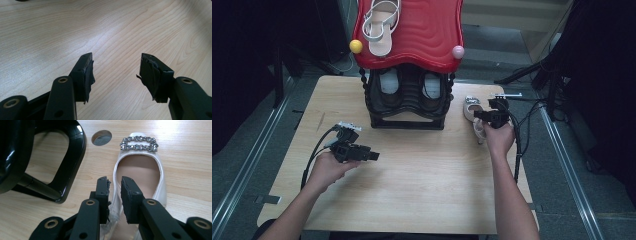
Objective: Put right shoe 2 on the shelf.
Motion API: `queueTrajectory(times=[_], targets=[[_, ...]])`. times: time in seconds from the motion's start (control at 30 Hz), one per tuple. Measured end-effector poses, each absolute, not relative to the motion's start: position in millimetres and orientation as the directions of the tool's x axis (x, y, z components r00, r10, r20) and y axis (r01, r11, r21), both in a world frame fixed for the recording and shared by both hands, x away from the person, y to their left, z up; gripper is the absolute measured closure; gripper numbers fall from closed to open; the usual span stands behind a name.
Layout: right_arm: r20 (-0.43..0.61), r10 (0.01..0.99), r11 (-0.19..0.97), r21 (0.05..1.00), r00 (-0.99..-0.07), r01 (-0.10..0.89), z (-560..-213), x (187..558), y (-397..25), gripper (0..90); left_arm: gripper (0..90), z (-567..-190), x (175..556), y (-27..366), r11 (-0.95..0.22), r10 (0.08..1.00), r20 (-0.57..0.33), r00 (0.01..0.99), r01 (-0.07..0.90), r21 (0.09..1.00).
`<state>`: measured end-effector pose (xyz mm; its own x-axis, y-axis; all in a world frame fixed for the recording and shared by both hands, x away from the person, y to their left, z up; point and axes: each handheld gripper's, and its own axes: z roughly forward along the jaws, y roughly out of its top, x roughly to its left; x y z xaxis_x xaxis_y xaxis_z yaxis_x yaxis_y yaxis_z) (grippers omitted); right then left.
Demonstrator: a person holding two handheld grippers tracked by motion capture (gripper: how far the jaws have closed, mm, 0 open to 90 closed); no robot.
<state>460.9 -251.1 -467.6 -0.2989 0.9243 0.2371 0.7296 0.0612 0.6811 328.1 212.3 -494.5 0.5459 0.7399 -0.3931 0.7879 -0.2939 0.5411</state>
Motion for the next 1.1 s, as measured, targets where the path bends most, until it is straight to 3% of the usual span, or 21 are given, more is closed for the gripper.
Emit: queueTrajectory(times=[0.53,1.1], targets=[[0.242,0.934,0.050,0.641,-0.263,0.766,-488,472,-238,79.0,45.1,-496,328,212,-0.297,0.740,-0.393,0.546,0.789,0.537],[0.247,0.939,0.037,0.616,-0.238,0.787,-491,474,-240,87.5,45.3,-496,327,213,-0.301,0.741,-0.386,0.550,0.785,0.541]])
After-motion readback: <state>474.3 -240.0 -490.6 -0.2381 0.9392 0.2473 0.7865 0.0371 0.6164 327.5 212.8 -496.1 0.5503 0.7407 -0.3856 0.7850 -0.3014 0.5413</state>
